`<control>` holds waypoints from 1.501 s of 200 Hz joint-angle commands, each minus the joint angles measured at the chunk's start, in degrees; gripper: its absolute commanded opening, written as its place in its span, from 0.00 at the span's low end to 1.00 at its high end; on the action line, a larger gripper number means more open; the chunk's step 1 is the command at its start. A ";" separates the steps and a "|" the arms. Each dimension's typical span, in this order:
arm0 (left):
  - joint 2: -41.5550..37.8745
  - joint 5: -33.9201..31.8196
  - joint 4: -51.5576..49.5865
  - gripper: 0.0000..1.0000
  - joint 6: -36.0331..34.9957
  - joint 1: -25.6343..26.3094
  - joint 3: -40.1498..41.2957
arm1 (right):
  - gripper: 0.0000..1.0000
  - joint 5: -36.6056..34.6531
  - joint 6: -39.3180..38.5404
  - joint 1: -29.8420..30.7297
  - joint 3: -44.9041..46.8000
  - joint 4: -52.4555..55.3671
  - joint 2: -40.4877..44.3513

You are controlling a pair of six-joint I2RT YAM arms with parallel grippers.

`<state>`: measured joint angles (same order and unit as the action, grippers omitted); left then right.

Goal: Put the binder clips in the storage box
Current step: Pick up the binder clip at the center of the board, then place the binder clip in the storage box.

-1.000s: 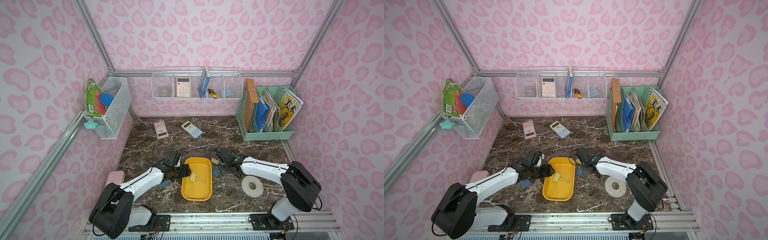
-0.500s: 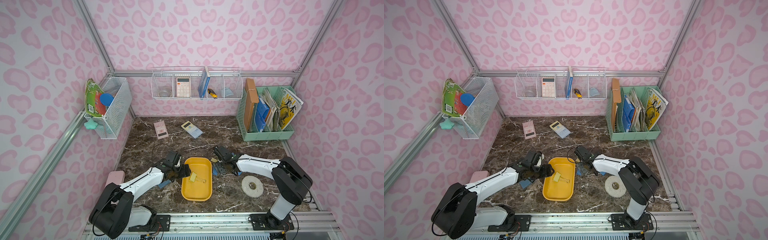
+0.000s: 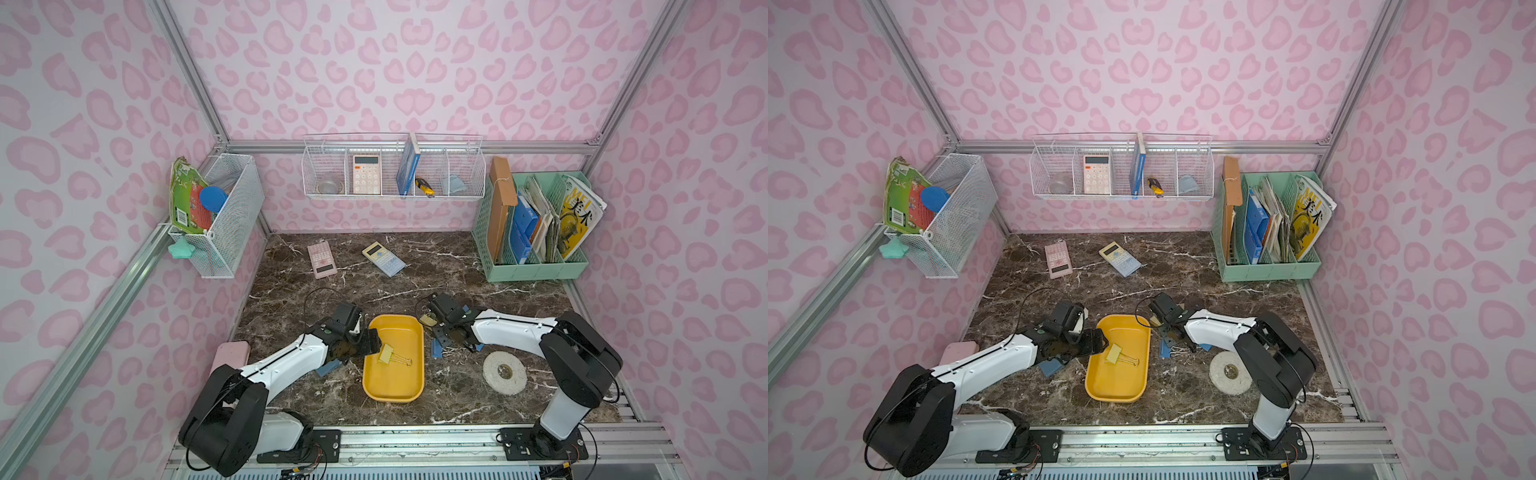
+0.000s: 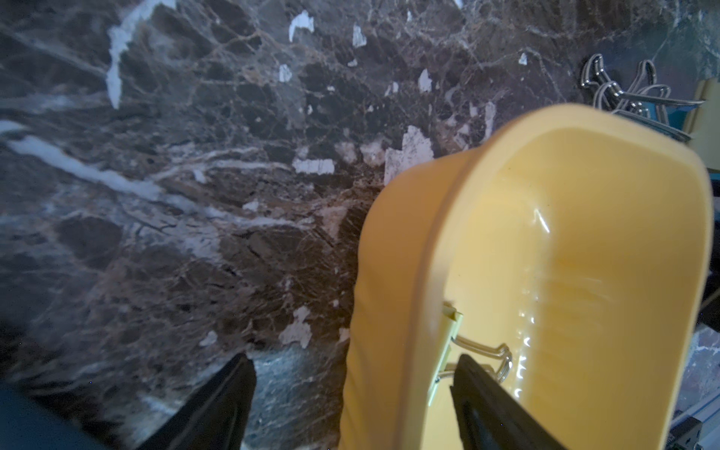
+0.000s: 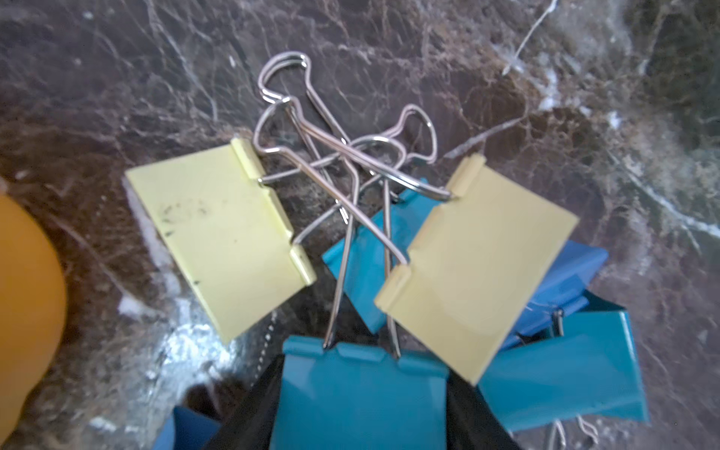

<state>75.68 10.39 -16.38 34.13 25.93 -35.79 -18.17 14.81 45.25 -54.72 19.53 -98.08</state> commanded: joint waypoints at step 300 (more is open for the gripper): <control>0.67 0.02 0.51 0.84 -0.99 -0.01 -0.25 | 0.84 16.34 -11.03 9.39 3.09 5.75 25.65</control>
<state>76.71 10.81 -15.79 34.13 25.93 -36.16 -1.13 13.96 56.16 -52.34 19.79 -74.04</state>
